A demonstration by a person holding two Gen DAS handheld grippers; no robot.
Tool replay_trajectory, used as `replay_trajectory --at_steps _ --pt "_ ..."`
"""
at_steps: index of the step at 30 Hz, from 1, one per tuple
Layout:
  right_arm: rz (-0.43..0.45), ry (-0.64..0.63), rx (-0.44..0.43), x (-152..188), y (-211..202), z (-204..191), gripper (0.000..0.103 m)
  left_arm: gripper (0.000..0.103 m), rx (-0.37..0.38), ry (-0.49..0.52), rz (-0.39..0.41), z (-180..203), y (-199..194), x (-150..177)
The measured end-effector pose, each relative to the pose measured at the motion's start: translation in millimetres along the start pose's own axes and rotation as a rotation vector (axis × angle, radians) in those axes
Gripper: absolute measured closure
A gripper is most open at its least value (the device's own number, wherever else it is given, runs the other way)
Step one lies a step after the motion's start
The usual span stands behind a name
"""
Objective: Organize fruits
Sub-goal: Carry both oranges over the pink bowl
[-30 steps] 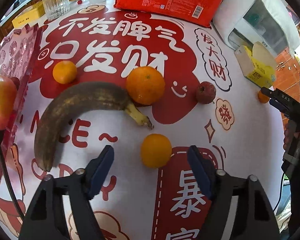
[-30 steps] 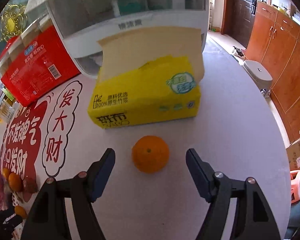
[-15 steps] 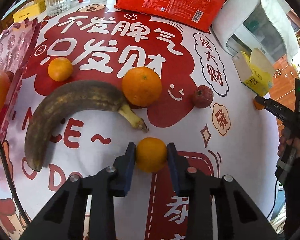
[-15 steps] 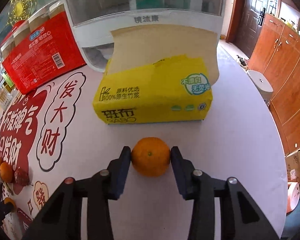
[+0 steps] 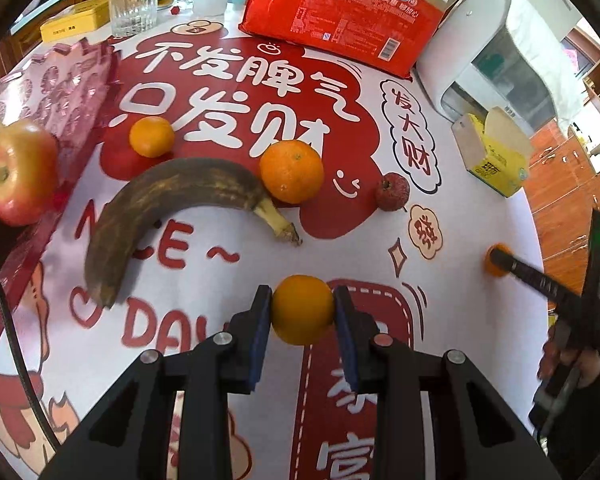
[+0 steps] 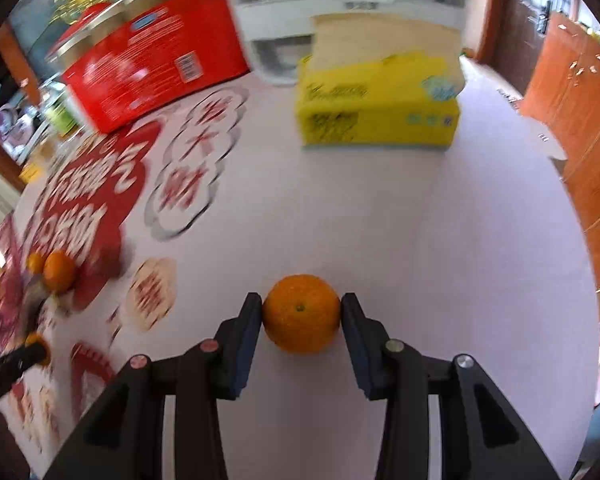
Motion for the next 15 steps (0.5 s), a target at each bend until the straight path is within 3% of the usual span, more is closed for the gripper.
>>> replay_trajectory --at_steps 15 --pt "-0.021 -0.079 -0.140 70 -46 -116 0.062 0.074 0.019 -0.050 0.036 -56 -65 35"
Point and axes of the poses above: each gripper's, at about its wrist camera, not at the fingertips, and y roughly the way its jaws point, z to its right, x to its underside, the point moved 5 cm from there along y, roughly the way its jaws point, and after that the axes turned 8 degrees about -y, right-handed, at the moved point
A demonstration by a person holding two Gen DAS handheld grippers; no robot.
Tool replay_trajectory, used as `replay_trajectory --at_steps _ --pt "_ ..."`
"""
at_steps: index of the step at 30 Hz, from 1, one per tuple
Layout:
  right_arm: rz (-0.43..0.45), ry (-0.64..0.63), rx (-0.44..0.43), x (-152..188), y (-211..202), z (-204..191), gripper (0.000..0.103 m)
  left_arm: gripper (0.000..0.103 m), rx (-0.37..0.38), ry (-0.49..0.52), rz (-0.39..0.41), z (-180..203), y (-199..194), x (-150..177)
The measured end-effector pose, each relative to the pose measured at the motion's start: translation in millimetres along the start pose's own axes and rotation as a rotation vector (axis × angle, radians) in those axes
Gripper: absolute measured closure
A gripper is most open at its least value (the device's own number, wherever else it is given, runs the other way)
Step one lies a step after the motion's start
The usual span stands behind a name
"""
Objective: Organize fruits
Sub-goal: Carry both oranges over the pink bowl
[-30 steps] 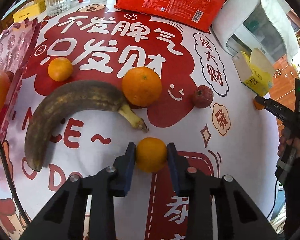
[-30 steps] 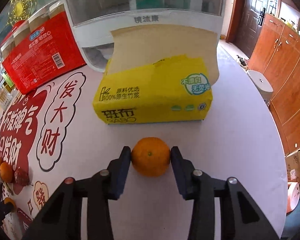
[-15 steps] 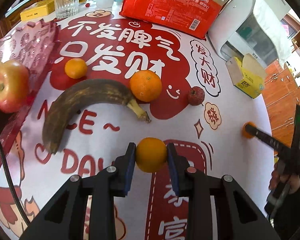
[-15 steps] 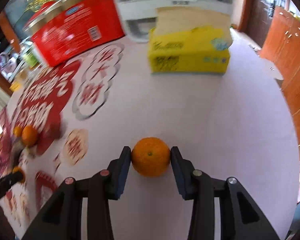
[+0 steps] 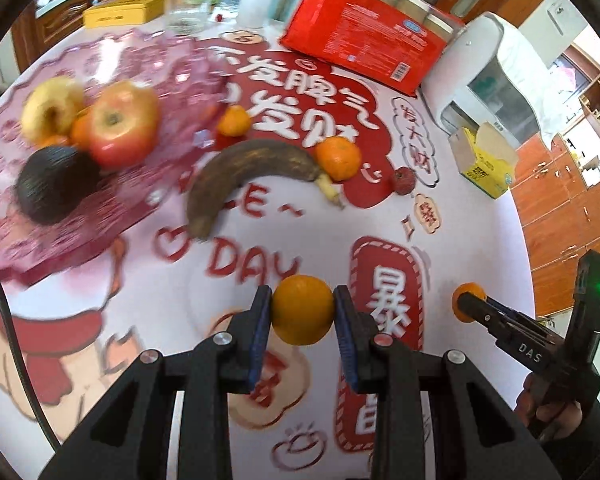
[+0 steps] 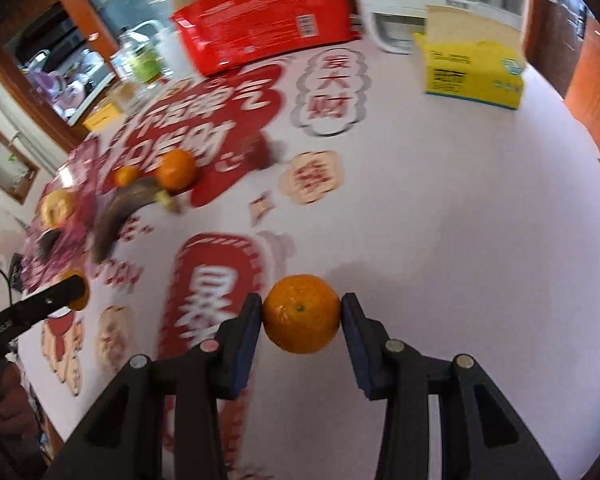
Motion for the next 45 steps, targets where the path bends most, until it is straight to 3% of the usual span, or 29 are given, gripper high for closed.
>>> replay_trajectory --at_steps 16,27,37,45 --pt "0.037 -0.135 -0.129 7 -11 -148 0.062 0.074 -0.094 -0.105 0.016 -136 -68 10" --pt "0.092 -0.144 -0.175 -3 -12 -239 0.062 0.074 -0.148 -0.073 0.077 -217 -128 -29" --pt "0.197 -0.119 -0.184 -23 -21 -293 0.062 0.074 -0.132 0.022 0.142 -248 -160 -86" --pt "0.267 -0.077 -0.169 -34 -20 -318 0.062 0.073 -0.087 0.142 0.141 -239 -157 -122"
Point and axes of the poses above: each gripper's, at about its wrist camera, not at the fingertips, and y roughly the way its jaws point, z to its right, x to its underside, the point moved 5 cm from there along y, roughly the way its jaws point, and after that the axes turned 8 degrees about -y, right-handed, at the moved point
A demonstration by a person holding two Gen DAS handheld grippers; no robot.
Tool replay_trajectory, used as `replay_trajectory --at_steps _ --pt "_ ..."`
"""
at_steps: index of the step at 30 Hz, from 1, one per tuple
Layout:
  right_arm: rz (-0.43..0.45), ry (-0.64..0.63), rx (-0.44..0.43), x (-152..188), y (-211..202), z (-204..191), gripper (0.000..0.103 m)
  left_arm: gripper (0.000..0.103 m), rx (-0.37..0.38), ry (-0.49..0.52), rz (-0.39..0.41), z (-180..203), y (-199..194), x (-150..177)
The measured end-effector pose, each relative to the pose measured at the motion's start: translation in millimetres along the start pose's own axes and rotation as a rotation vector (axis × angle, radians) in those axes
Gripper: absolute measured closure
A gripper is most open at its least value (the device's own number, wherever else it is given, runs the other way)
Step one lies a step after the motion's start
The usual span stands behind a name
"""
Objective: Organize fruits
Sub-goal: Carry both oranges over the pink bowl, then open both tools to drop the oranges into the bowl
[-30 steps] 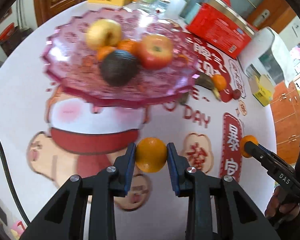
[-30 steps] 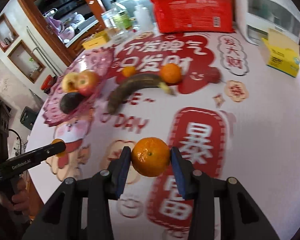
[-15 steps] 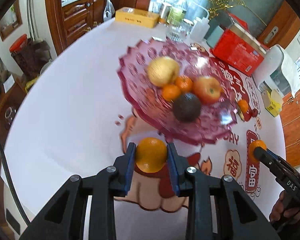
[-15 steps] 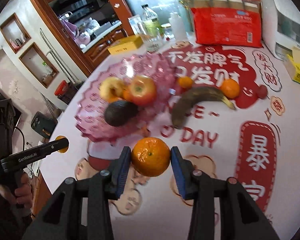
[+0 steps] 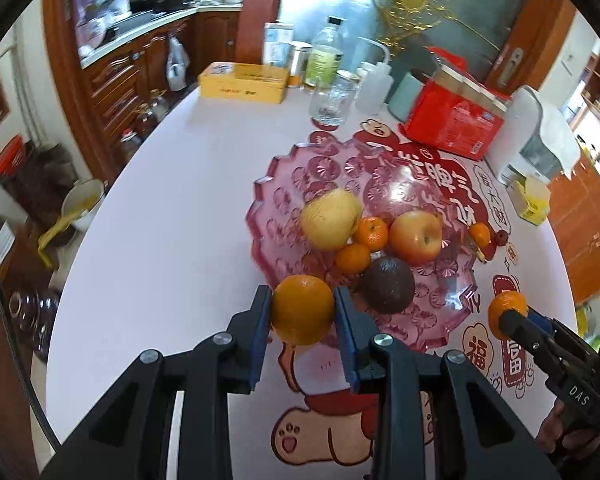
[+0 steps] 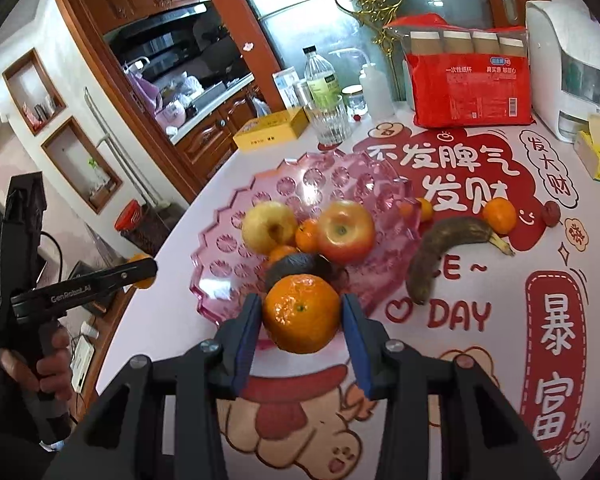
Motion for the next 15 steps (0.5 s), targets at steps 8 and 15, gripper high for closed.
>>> replay_trajectory --at_steps 8,15 --pt "0.000 0.042 0.028 1 17 -8 0.062 0.073 0.060 0.086 -0.083 22 34 -1" --pt "-0.028 0.067 0.038 -2 32 -9 0.062 0.073 0.095 0.098 -0.094 26 41 0"
Point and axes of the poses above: each gripper's, at about its wrist camera, not at the fingertips, and y roughly the way its jaws point, z to its right, x to its underside, the point moved 5 cm from there along y, roughly the way its jaws point, and after that the axes turned 8 degrees about -y, right-handed, at the moved point
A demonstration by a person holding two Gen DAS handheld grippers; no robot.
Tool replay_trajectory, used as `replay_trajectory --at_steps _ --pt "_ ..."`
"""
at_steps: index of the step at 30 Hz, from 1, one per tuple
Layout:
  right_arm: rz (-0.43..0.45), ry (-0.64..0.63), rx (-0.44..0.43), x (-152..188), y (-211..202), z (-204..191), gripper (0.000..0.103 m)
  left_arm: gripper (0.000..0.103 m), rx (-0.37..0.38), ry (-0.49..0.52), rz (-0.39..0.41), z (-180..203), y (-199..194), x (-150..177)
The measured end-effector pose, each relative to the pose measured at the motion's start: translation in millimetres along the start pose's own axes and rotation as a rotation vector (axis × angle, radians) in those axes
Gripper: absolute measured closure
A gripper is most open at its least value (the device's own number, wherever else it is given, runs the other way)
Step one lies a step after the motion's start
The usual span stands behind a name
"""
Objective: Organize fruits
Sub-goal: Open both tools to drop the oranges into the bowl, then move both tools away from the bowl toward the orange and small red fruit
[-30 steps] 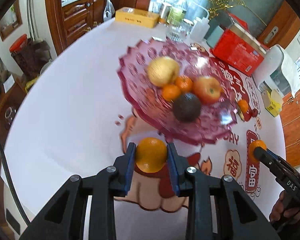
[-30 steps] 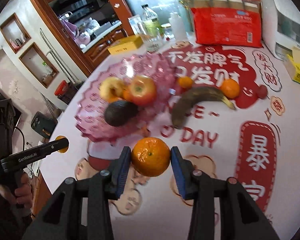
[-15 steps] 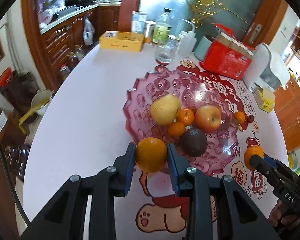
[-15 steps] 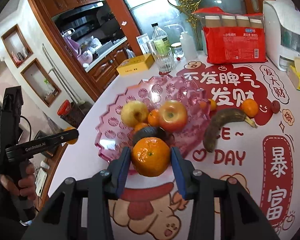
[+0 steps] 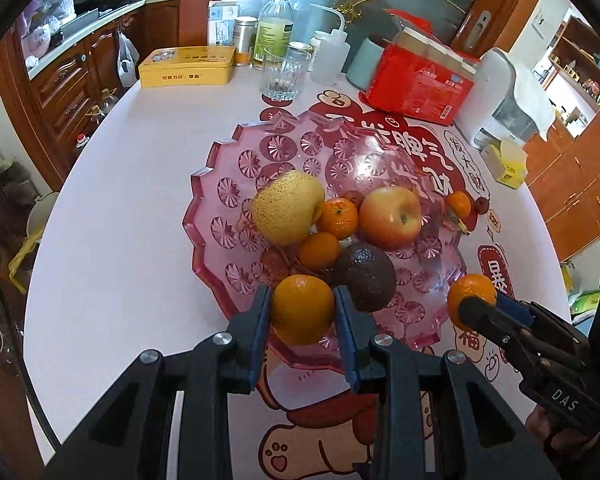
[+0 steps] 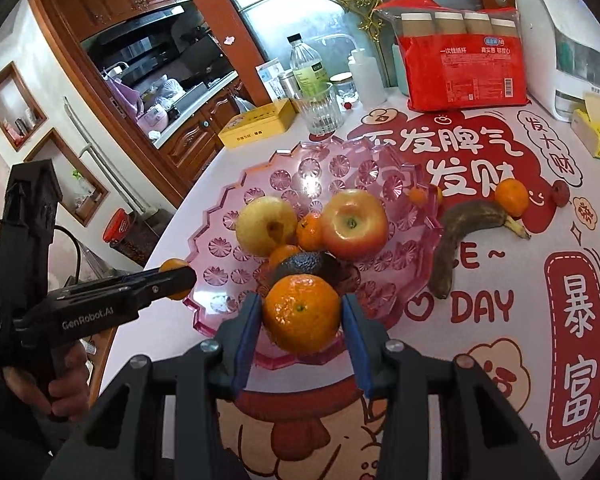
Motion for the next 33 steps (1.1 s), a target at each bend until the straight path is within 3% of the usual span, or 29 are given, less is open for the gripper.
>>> replay_trajectory --at_steps 2,5,8,21,33 --pt "0.000 0.001 0.000 -1 1 -1 0.061 0.072 -0.001 -0.006 0.007 -2 -1 0" --pt "-0.006 0.013 -0.006 -1 2 -1 0.061 0.055 -0.022 -0.015 0.008 -4 -5 2" --pt "-0.009 0.036 -0.023 -1 1 0 0.060 0.049 -0.023 -0.015 0.012 -3 -12 5" --pt "-0.038 0.071 0.016 34 -33 29 0.057 0.046 -0.004 0.025 -0.012 36 -33 32" --pt "-0.080 0.132 0.099 73 -84 114 0.057 0.037 -0.028 0.033 -0.083 116 -10 64"
Point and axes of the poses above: each gripper's, at about its wrist camera, not at the fingertips, and y roughly the way its jaws point, z to its right, x to its underside, the point moved 5 cm from there along y, roughly the way its jaws point, and after that the axes turned 8 degrees about -y, right-handed, at the moved point
